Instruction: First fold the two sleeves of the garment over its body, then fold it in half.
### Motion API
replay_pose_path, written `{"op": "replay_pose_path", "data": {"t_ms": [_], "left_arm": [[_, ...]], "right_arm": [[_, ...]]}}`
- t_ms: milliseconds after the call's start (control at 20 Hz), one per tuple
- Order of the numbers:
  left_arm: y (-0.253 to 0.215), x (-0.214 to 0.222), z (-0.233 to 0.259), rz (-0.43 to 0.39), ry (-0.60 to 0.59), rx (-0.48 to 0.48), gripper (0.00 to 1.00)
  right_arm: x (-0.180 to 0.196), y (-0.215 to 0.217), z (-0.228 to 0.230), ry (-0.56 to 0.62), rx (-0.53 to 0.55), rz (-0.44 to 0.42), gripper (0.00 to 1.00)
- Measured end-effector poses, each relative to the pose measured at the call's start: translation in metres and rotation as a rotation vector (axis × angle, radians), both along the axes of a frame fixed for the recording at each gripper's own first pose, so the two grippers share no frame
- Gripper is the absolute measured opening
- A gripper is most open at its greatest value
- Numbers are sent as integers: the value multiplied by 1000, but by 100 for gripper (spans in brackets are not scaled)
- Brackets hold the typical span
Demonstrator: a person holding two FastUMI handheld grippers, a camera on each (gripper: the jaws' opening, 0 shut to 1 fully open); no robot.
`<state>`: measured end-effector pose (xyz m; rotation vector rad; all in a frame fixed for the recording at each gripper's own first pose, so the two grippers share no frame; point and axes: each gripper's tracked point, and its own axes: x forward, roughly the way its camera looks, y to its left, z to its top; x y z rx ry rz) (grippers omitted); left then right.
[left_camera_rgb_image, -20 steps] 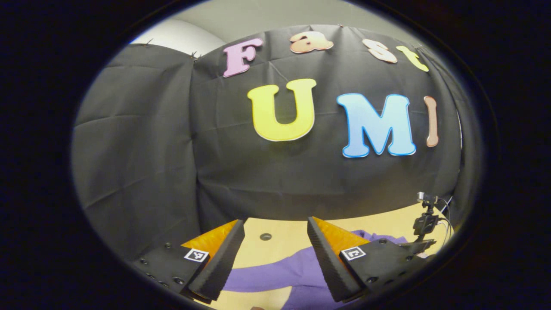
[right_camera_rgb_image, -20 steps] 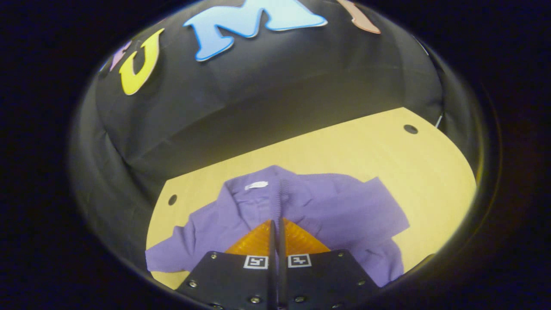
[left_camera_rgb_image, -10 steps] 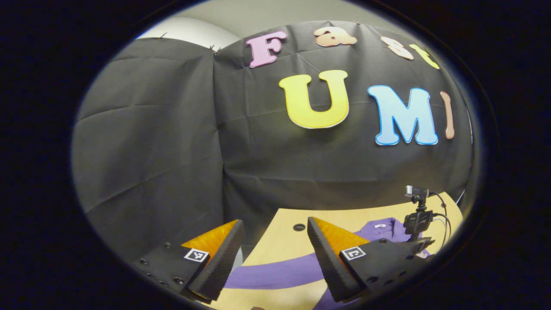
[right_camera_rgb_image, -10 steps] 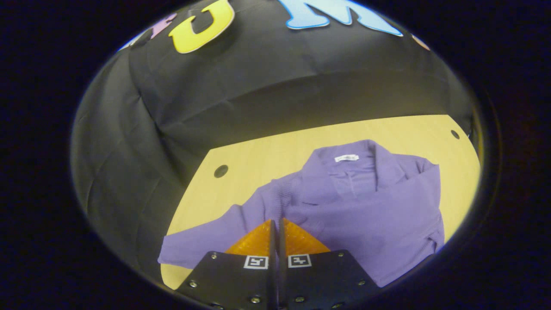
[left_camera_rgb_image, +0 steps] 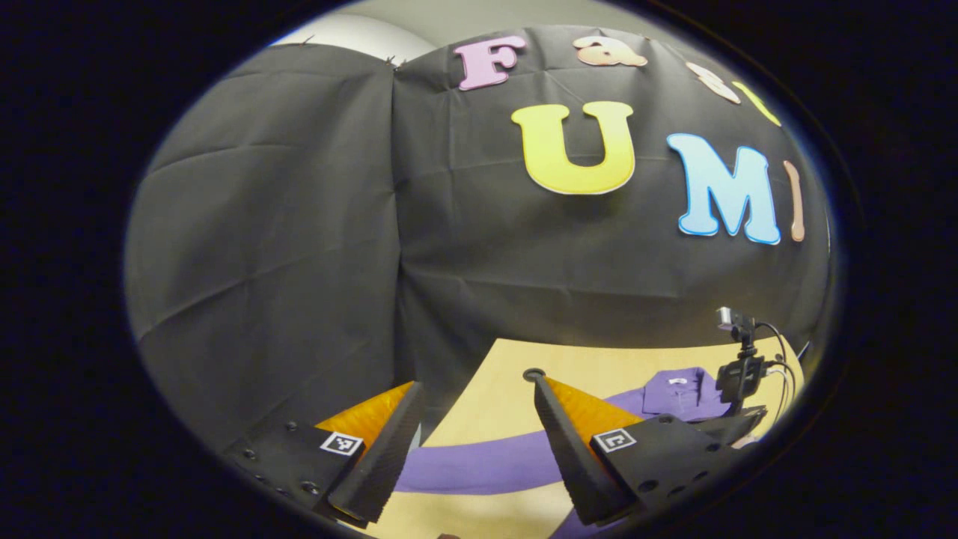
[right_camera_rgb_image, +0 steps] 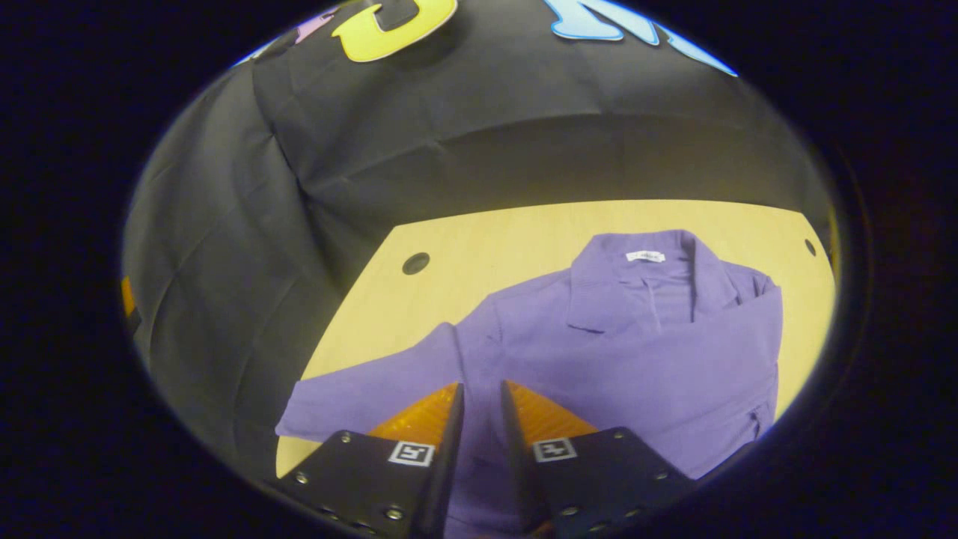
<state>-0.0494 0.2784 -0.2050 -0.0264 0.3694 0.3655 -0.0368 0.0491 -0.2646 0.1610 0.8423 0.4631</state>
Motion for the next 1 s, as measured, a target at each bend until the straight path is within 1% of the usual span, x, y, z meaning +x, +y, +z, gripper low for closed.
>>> {"op": "replay_pose_path", "data": {"t_ms": [50,100,200,250,300,350,400,450,500,550,750,850,900,1000], "left_arm": [[2,0,-12,7,11,-11,95],[5,-1,-24,15,25,-20,96],[14,-4,-50,31,57,-38,95],[20,-5,-65,42,83,-48,96],[27,-6,-83,53,109,-60,95],[33,-6,-100,65,134,-72,95],[38,-8,-114,74,159,-83,95],[42,-8,-127,86,186,-91,96],[47,-7,-141,92,213,-99,97],[49,-6,-154,100,239,-109,96],[56,-7,-202,104,327,-150,96],[60,-12,-229,112,382,-178,99],[60,-14,-242,117,406,-193,96],[61,-19,-258,127,441,-225,98]], "right_arm": [[0,0,3,-5,-6,2,33],[0,-3,3,-10,-14,4,42],[-1,-6,5,-21,-22,13,46],[-1,-8,7,-30,-34,16,47],[-2,-9,9,-38,-39,22,47],[-4,-11,11,-46,-46,28,54],[-6,-15,14,-54,-54,32,59],[-8,-17,17,-63,-63,33,72],[-8,-19,20,-75,-70,35,74],[-9,-22,24,-90,-80,36,74],[-7,-37,44,-168,-118,18,74],[-9,-45,55,-193,-124,15,74],[-11,-50,59,-201,-130,11,74],[-10,-59,67,-220,-139,-3,74]]}}
